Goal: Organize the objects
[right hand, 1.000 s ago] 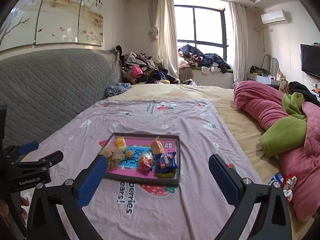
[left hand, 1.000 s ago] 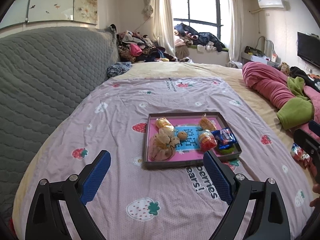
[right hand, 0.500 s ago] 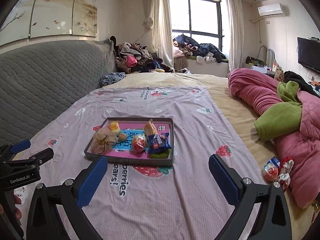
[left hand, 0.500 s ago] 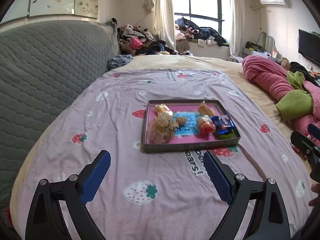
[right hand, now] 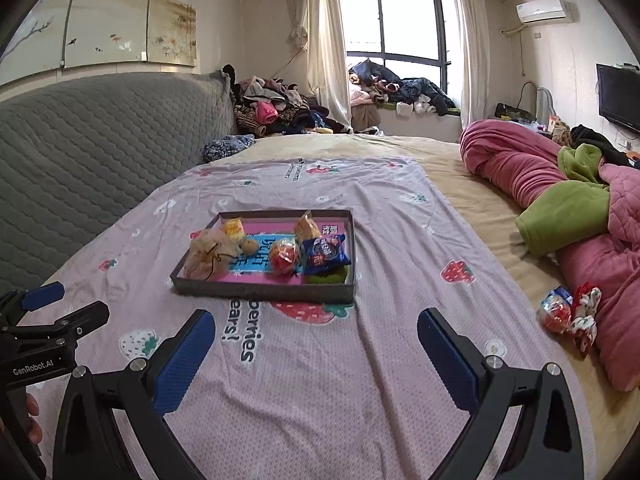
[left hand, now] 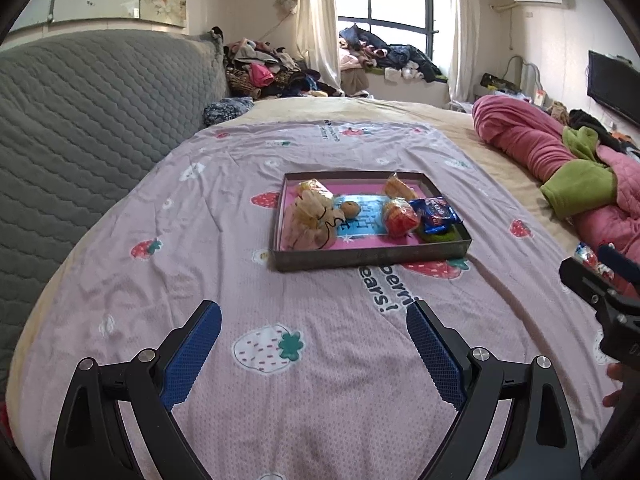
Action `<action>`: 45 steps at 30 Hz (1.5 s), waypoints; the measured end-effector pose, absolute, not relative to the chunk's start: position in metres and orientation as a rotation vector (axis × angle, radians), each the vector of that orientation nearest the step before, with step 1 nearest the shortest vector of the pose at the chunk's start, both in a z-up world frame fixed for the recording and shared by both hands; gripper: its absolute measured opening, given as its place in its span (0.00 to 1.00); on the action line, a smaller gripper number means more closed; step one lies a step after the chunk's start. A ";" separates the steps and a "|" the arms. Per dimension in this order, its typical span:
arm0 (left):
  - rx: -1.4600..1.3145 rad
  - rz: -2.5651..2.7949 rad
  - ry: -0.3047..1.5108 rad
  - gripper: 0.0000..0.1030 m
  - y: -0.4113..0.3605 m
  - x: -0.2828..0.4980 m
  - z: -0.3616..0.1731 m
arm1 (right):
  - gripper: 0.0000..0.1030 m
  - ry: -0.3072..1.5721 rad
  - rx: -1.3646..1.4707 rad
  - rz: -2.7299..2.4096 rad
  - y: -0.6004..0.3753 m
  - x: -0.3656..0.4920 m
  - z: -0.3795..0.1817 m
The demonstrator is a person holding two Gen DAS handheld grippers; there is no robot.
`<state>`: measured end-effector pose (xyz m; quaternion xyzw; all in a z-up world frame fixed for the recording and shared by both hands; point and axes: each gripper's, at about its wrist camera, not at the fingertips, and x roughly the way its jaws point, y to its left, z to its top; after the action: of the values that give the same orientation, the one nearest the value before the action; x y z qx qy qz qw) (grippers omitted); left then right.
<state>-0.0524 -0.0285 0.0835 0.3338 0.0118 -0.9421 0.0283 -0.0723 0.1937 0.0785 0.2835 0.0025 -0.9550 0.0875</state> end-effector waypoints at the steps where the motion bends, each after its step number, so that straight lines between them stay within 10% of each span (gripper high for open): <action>1: 1.035 -2.904 0.041 0.92 -0.029 -0.052 0.081 | 0.99 0.007 0.845 -2.840 0.193 -0.072 0.076; 45: 1.155 -2.842 0.018 0.92 -0.035 -0.068 0.000 | 0.99 0.038 0.993 -2.815 0.192 -0.079 -0.005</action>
<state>-0.0680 -0.0353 0.0005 0.3763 0.0059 -0.9258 0.0366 -0.0786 0.1918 -0.0048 0.3315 0.0125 -0.9401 0.0783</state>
